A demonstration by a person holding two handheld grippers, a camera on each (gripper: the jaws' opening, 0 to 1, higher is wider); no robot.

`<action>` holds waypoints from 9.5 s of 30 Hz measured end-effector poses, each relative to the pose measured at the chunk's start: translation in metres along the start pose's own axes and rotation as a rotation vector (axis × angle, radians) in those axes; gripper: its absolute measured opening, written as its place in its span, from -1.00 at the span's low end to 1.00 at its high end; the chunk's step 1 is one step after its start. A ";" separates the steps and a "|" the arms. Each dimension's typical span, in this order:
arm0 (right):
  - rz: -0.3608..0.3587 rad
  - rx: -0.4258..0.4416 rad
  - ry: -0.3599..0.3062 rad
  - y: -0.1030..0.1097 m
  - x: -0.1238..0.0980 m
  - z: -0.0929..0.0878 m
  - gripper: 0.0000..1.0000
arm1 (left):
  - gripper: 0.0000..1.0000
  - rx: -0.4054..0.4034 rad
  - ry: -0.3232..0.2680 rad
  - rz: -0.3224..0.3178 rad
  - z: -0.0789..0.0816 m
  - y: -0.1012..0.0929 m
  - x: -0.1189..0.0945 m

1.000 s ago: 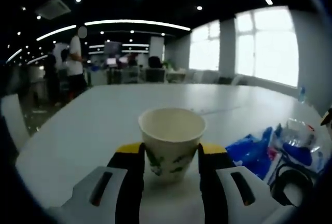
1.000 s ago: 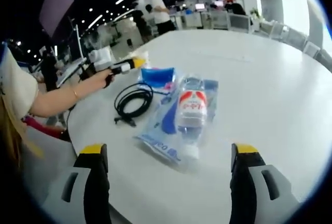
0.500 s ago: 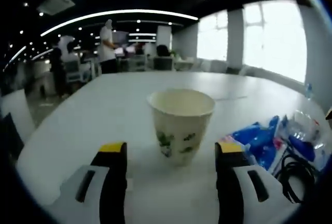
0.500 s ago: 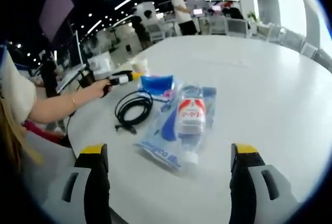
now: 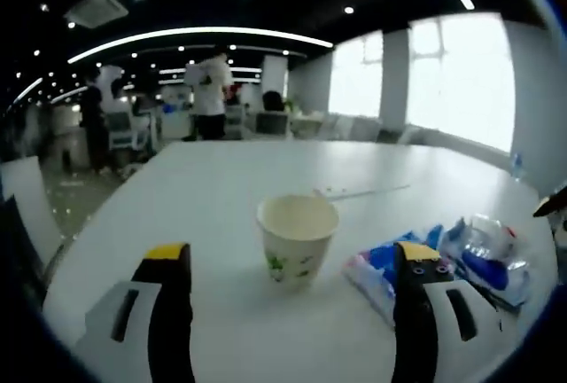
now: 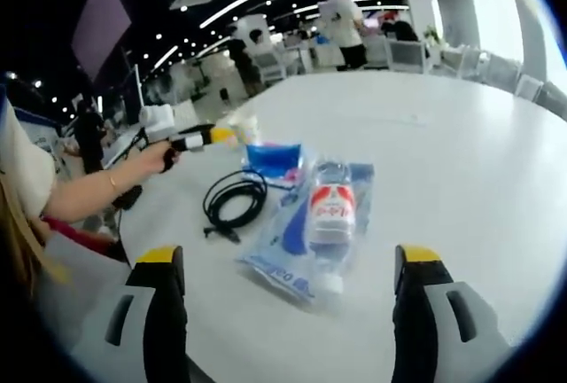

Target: Arrange the tabletop items into an orderly group along one side of the table until the central work area is clear of visible clutter.

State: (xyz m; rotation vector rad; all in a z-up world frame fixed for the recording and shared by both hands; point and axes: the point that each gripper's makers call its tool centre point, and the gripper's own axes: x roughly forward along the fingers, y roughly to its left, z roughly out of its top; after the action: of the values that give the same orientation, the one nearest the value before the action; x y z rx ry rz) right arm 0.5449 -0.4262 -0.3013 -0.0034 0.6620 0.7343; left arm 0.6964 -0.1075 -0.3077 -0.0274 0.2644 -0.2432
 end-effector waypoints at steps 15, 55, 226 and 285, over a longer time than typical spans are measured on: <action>0.012 -0.026 -0.031 -0.004 -0.004 0.020 0.94 | 0.98 0.082 0.005 -0.101 0.018 -0.033 -0.032; -0.113 -0.006 0.036 -0.024 0.039 0.006 0.60 | 0.92 0.099 0.063 -0.447 0.002 -0.149 -0.122; 0.285 -0.327 0.011 0.105 0.035 0.019 0.14 | -0.27 0.696 0.363 -1.128 -0.089 -0.274 -0.124; -0.084 -0.043 -0.173 0.007 0.001 0.028 0.99 | -0.28 0.122 -0.024 -0.284 0.022 -0.089 -0.083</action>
State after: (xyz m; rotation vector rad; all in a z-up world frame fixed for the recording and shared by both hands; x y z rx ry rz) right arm 0.5568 -0.4133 -0.2781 -0.0072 0.4782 0.6599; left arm 0.6035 -0.1742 -0.2596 0.0531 0.2212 -0.5404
